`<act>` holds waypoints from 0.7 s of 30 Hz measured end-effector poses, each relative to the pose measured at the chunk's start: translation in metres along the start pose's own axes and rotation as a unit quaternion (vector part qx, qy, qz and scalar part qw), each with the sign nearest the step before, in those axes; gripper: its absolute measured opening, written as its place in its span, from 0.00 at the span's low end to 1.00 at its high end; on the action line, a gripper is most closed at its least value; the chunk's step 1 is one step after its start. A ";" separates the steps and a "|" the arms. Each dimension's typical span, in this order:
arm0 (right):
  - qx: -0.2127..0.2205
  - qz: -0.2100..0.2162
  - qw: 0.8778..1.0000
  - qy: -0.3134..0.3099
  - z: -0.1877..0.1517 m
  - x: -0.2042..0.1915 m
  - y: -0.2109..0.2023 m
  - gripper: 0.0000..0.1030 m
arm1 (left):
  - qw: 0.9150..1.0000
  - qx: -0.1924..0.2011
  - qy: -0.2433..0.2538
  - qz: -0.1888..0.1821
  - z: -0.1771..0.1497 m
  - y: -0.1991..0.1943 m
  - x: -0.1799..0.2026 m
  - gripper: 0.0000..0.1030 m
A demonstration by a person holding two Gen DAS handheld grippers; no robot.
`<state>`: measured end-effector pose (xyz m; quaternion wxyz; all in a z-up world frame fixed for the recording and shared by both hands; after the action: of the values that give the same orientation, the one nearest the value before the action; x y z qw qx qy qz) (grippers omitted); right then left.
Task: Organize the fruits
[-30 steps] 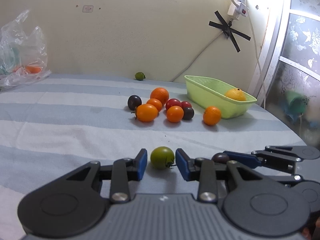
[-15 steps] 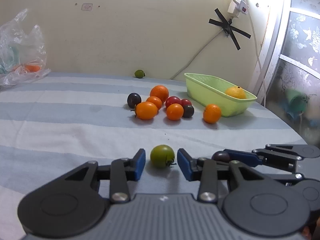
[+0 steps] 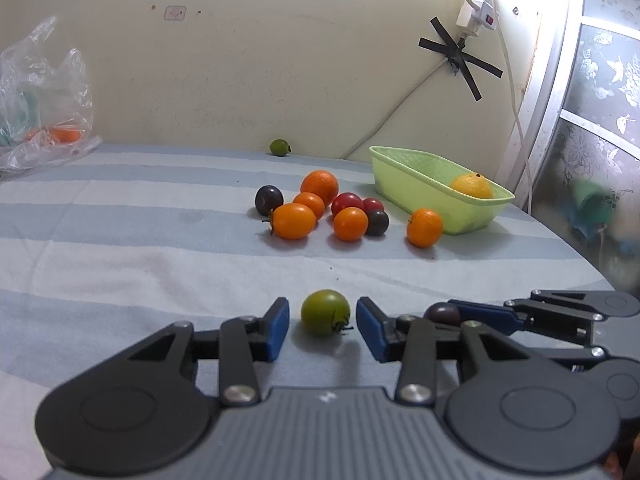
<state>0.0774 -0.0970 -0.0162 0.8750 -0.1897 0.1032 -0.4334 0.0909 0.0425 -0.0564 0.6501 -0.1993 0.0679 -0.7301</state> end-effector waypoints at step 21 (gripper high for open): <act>0.000 0.007 1.000 0.008 0.000 0.002 0.000 0.28 | 1.000 0.002 -0.003 -0.006 -0.001 -0.002 0.001 0.38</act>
<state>0.0784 -0.0986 -0.0162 0.8771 -0.1860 0.1116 -0.4286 0.0890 0.0420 -0.0569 0.6461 -0.2002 0.0635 -0.7338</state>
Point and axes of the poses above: each gripper's, at about its wrist camera, not at the fingertips, and y roughly the way its jaws point, x to its right, z to its top, the point moved 9 cm from there along y, roughly the way its jaws point, and after that the axes turned 12 degrees about x, right-handed, at the moved point
